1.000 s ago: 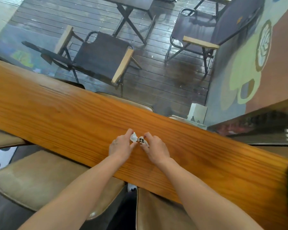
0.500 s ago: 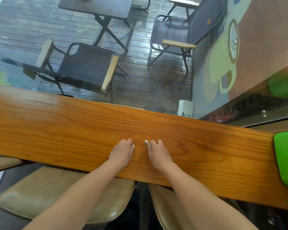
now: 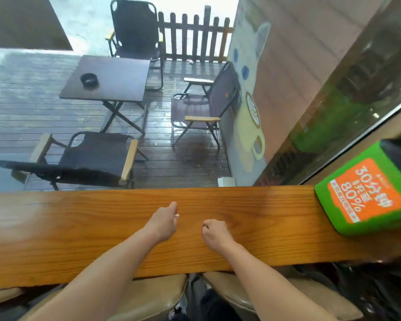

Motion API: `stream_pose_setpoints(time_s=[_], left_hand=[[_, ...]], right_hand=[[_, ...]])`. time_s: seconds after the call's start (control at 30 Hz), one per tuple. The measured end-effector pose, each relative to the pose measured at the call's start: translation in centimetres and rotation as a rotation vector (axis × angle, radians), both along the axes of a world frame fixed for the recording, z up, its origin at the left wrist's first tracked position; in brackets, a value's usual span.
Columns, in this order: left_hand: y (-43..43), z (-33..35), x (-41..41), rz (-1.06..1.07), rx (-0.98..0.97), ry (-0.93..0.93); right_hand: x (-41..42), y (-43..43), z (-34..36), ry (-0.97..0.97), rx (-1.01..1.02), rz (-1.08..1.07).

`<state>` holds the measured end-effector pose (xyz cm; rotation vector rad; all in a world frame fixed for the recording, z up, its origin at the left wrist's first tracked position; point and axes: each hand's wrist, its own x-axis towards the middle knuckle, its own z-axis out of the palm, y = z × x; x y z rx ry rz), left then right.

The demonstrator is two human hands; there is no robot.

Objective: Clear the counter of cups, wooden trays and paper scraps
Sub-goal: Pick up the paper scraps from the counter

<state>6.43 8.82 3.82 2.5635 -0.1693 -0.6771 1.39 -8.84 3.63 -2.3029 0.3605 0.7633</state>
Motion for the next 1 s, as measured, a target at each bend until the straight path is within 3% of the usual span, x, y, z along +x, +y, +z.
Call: stream_pose_setpoints(time_s=[0.23,0.37,0.5,0.7,1.0], left_hand=[[-7.9,2.7,-0.8,-0.300,0.005,-0.095],[-14.8,3.9,-2.8,-0.474,0.044,-0.167],[-22.6,4.9,-5.9,-0.628,0.074,-0.218],[-35.2,5.9,-13.3,-0.831,0.088,-0.246],[-50.4,5.4,-27.1,-1.002,0.029,-0.142]], right_hand=[[-4.3,-4.4,2.9,-0.114,-0.075,-0.231],[-7.6,-9.9,3.9,-0.112,-0.236,-0.324],[-12.4,-16.8,5.5,-0.131,-0.266,-0.486],[-21.6,-27.6,7.1,-0.166,-0.261,-0.740],[-36.9,-40.9,5.2,-0.186,-0.257,-0.910]])
